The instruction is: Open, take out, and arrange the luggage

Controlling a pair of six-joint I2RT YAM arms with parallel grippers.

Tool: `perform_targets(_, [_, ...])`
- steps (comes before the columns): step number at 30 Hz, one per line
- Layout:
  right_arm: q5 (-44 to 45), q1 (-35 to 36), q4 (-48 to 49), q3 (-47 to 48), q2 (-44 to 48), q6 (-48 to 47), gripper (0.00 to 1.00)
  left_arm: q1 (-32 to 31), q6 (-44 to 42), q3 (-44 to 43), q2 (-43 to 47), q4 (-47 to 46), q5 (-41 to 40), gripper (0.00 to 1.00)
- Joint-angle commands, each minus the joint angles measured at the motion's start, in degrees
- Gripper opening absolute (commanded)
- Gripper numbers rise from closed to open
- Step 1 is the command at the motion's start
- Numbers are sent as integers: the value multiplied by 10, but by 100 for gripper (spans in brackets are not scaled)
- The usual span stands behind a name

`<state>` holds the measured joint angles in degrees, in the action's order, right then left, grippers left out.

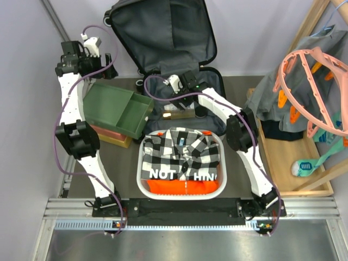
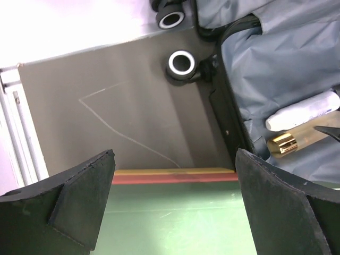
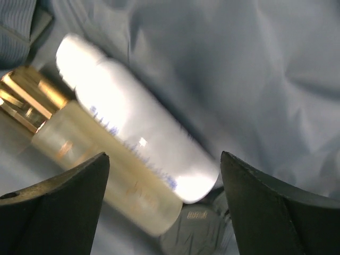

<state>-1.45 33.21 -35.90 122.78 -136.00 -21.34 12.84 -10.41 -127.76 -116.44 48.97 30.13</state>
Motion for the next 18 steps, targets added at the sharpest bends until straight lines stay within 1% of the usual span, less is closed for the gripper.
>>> perform_targets(1, [-51, -8, 14, 45, -44, -38, 86, -16, -13, -18, 12, -19, 2, 99])
perform_targets(5, [-104, -10, -5, 71, -72, -26, 86, -19, -22, -17, 17, -13, -1, 99])
perform_targets(7, [-106, -10, -16, 77, -81, -6, 85, -22, -29, -18, 18, -12, -6, 99])
perform_targets(10, [-88, -10, -39, 66, -82, -6, 74, -25, -29, -17, 20, -12, -16, 99])
perform_targets(11, [-83, -10, -44, 53, -80, -5, 62, -24, -30, -16, 21, -12, -16, 99])
perform_targets(13, [-73, -10, -49, 48, -80, 3, 50, -26, -31, -16, 22, -11, -17, 99])
perform_targets(14, [-71, -10, -53, 47, -80, 6, 41, -26, -31, -17, 23, -11, -16, 99])
perform_targets(16, [-65, -10, -64, 46, -72, 6, 40, -28, -33, -17, 25, -9, -15, 99])
perform_targets(18, [-60, -10, -70, 37, -62, 0, 35, -28, -37, -17, 27, -5, -14, 99])
